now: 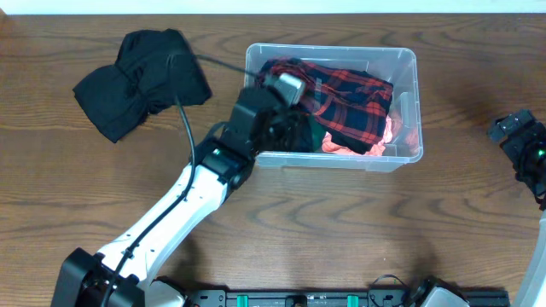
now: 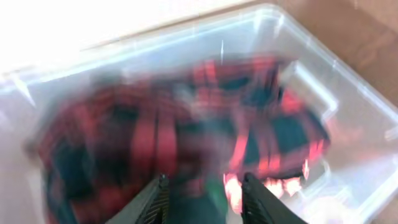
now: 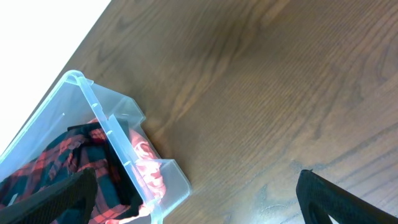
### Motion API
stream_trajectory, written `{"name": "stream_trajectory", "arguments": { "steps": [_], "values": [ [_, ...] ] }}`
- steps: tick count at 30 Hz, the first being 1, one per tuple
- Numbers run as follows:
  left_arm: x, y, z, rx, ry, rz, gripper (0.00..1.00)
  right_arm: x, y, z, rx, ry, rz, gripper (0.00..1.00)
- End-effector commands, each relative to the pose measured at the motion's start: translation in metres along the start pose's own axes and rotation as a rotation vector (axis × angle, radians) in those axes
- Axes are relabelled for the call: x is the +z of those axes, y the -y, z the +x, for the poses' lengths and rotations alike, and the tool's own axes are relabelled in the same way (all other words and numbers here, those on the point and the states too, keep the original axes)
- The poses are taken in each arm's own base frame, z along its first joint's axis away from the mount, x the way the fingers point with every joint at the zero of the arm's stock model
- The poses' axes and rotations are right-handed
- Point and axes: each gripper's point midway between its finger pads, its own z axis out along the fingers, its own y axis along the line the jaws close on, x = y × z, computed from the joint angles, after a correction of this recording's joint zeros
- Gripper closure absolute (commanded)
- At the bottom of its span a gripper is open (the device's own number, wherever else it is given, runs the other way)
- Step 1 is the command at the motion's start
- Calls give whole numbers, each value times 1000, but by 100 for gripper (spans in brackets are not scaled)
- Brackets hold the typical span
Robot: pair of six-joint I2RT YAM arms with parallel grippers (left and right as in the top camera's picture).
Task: Pack container
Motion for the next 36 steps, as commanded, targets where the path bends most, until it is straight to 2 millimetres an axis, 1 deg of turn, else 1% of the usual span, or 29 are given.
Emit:
{"name": "stream_trajectory", "arguments": {
  "steps": [1,3,4,6,8,11,13,16,18,19,20,21,23,25,27,28,29,30,31,32,33,34,35,36],
  "values": [
    [7,-12,-42,131,37,-91,59,-2,0,-2,14,4,-4,1],
    [26,-15,-42,140,-24,-95,59,-2,0,-2,13,4,-4,1],
    [36,-16,-39,140,-58,-96,59,-2,0,-2,14,4,-4,1],
    [56,-20,-26,137,-130,-97,59,-2,0,-2,13,4,-4,1],
    [71,-20,-2,122,-211,-78,59,-2,0,-2,13,4,-4,1],
    [86,-18,47,46,-365,-46,60,-2,0,-2,13,4,-4,1],
    [93,-22,85,-10,-483,-64,60,-2,0,-2,13,4,-4,1],
    [95,-27,125,-70,-613,-90,60,-2,0,-2,14,4,-4,1],
    [95,-28,142,-76,-672,-97,65,-2,0,-2,14,4,-4,1],
    [94,-29,145,-77,-682,-98,66,-2,0,-2,13,4,-5,1],
    [94,-29,143,-76,-677,-99,67,-2,0,-2,13,4,-4,1],
    [92,-28,137,-74,-662,-100,67,-2,0,-2,13,4,-5,1],
    [83,-28,112,-74,-608,-112,67,-2,0,-2,14,4,-5,1],
    [66,-22,69,-70,-518,-104,65,-2,0,-2,14,4,-5,1],
    [35,-16,13,-62,-397,-98,56,-2,0,-2,14,4,-4,1],
    [18,-16,-11,-59,-338,-108,53,-2,0,-2,14,4,-4,1],
    [3,-20,-29,-59,-290,-127,50,-2,0,-2,13,4,-5,1],
    [-19,-28,-51,-61,-230,-164,44,-2,0,-2,13,4,-5,1],
    [-37,-38,-65,-67,-188,-203,40,-2,0,-2,13,4,-5,1],
    [-58,-54,-78,-82,-142,-258,37,-2,0,-2,14,4,-4,1],
    [-77,-72,-85,-121,-108,-317,33,-2,0,-2,14,4,-4,1],
    [-97,-95,-88,-181,-85,-385,28,-2,0,-2,14,4,-5,1],
    [-111,-113,-87,-231,-74,-433,25,-2,0,-2,14,4,-4,1],
    [-130,-140,-82,-307,-69,-496,19,-2,0,-2,14,4,-4,1]
  ]
}}
